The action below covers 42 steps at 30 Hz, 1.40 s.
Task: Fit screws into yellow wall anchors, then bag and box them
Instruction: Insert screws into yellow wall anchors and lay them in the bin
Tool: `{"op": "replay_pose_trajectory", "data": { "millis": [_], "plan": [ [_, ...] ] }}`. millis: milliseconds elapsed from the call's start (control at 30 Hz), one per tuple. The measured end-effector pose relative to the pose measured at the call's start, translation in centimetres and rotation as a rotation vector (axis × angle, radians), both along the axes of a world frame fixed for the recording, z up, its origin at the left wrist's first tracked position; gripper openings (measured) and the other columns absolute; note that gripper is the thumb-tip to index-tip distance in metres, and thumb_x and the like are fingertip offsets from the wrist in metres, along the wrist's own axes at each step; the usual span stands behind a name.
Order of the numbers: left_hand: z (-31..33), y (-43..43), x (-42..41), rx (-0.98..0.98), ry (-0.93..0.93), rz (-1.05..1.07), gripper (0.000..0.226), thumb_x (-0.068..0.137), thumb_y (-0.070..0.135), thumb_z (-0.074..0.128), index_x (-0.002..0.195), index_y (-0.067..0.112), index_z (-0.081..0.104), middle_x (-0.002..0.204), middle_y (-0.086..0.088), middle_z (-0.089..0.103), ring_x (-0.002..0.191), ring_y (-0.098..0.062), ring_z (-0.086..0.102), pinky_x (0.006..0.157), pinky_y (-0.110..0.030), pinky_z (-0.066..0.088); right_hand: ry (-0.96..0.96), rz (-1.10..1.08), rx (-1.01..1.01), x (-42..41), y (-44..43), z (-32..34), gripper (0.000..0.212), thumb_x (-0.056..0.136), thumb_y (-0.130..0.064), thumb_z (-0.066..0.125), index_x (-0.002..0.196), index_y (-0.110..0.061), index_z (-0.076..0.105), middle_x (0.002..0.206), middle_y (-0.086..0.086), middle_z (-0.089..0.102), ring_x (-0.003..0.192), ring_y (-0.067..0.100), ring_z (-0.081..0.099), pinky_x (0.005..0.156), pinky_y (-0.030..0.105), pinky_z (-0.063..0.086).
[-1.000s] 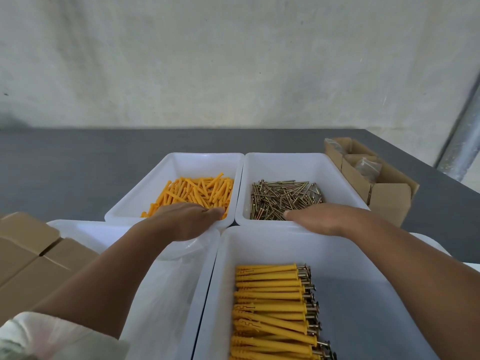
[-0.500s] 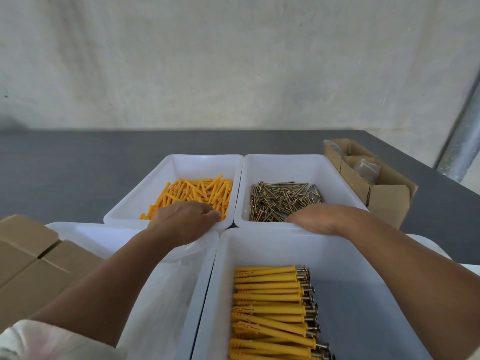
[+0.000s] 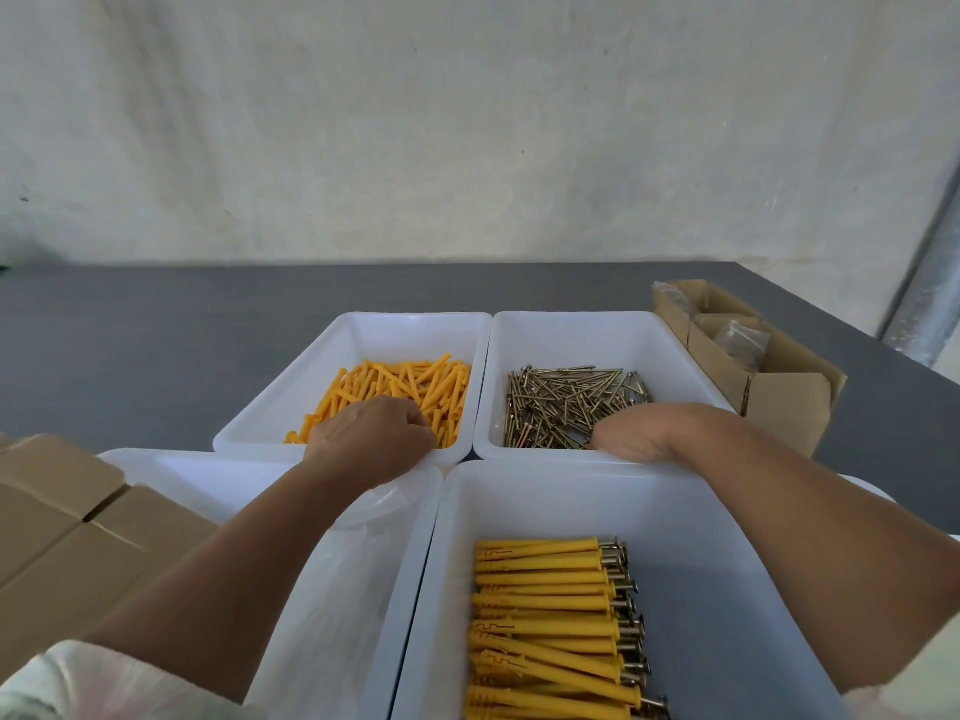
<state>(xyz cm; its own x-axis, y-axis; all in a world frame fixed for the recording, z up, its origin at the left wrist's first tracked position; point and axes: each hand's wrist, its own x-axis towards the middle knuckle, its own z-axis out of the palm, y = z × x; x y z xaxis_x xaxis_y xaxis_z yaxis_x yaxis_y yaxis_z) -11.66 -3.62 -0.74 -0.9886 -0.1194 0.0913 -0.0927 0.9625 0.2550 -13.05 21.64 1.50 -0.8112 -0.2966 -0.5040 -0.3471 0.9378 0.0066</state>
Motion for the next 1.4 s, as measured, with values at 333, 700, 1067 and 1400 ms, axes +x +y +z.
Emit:
{"op": "replay_pose_trajectory", "data": {
  "millis": [333, 700, 1067, 1400],
  "plan": [
    [0.4, -0.2, 0.0, -0.149, -0.235, -0.147, 0.066, 0.093, 0.071, 0.019, 0.120, 0.033, 0.065, 0.129, 0.006, 0.060, 0.118, -0.019, 0.051, 0.081, -0.032, 0.034, -0.067, -0.054, 0.088, -0.9, -0.3, -0.1, 0.043, 0.101, -0.026, 0.049, 0.132, 0.003, 0.055, 0.129, 0.019, 0.059, 0.084, 0.017, 0.051, 0.079, 0.026, 0.034],
    [-0.3, -0.4, -0.1, -0.125, -0.086, -0.131, 0.043, 0.093, 0.062, 0.033, 0.105, 0.038, 0.067, 0.103, 0.013, 0.065, 0.089, -0.010, 0.053, 0.061, -0.027, 0.032, 0.174, -0.291, -0.128, -2.2, 1.4, -2.4, 0.029, 0.098, -0.023, 0.044, 0.113, -0.007, 0.063, 0.115, 0.015, 0.060, 0.106, 0.028, 0.056, 0.079, 0.027, 0.035],
    [-0.4, -0.2, 0.4, 0.085, 0.094, 0.010, 0.012, 0.080, 0.042, 0.055, 0.091, 0.045, 0.052, 0.083, 0.020, 0.057, 0.074, -0.003, 0.050, 0.055, -0.025, 0.030, 0.402, -0.354, -0.331, -0.4, 1.2, -1.5, 0.016, 0.087, -0.026, 0.058, 0.086, -0.017, 0.072, 0.091, -0.001, 0.066, 0.082, 0.017, 0.058, 0.071, 0.029, 0.050],
    [-0.3, -0.2, 0.6, 0.189, 0.196, 0.051, 0.022, 0.089, 0.025, 0.053, 0.101, 0.043, 0.058, 0.091, 0.016, 0.062, 0.076, -0.006, 0.051, 0.053, -0.023, 0.030, 0.644, -0.369, -0.639, 3.2, 1.2, -0.5, 0.020, 0.090, -0.021, 0.062, 0.072, -0.028, 0.064, 0.077, -0.014, 0.064, 0.077, 0.007, 0.058, 0.066, 0.027, 0.045]
  ]
}}
